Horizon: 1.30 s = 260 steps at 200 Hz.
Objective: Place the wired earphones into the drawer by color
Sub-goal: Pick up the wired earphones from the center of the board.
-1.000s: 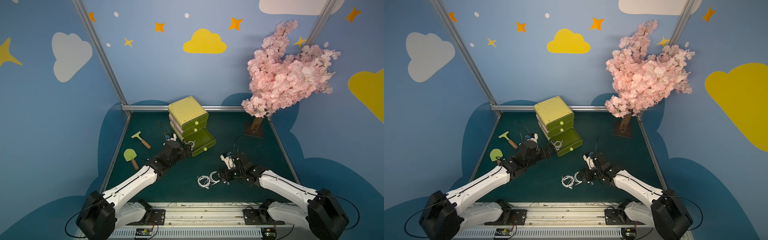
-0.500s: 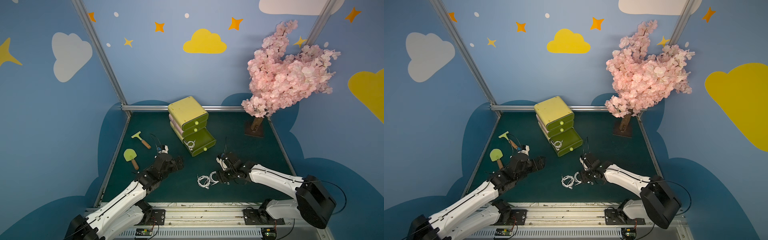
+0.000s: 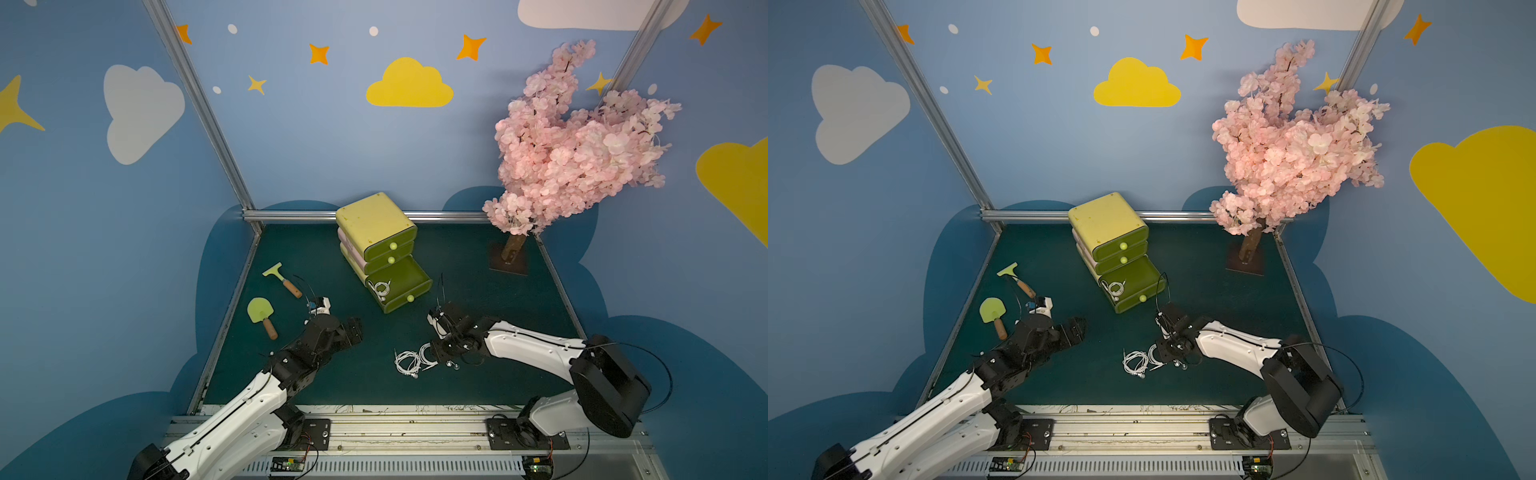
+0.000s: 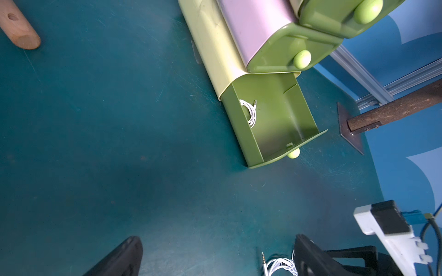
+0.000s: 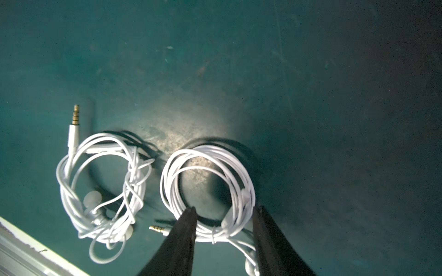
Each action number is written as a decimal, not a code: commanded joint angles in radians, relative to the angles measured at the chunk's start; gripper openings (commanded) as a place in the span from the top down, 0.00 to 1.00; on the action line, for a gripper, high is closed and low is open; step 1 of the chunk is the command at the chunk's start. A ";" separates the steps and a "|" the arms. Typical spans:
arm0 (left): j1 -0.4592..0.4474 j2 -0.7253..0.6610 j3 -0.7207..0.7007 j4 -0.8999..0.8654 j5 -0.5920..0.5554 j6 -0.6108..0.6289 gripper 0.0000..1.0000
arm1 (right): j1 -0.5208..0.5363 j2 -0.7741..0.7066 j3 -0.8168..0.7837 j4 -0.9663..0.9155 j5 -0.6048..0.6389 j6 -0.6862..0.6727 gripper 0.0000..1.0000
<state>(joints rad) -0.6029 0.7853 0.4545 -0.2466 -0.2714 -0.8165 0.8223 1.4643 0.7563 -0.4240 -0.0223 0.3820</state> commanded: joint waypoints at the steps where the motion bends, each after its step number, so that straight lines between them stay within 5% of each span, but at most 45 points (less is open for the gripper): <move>1: 0.002 -0.014 -0.016 -0.010 -0.020 -0.010 0.00 | 0.009 0.023 0.031 -0.026 0.022 0.004 0.59; 202: 0.001 -0.026 -0.029 -0.009 -0.022 -0.020 0.00 | 0.011 0.081 0.075 -0.088 0.101 0.014 0.88; 260: 0.002 -0.027 -0.020 -0.015 -0.026 -0.009 0.00 | 0.008 0.026 0.125 -0.159 0.148 -0.023 0.89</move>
<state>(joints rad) -0.6025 0.7700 0.4297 -0.2474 -0.2852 -0.8375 0.8284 1.5364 0.8398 -0.5182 0.0891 0.3840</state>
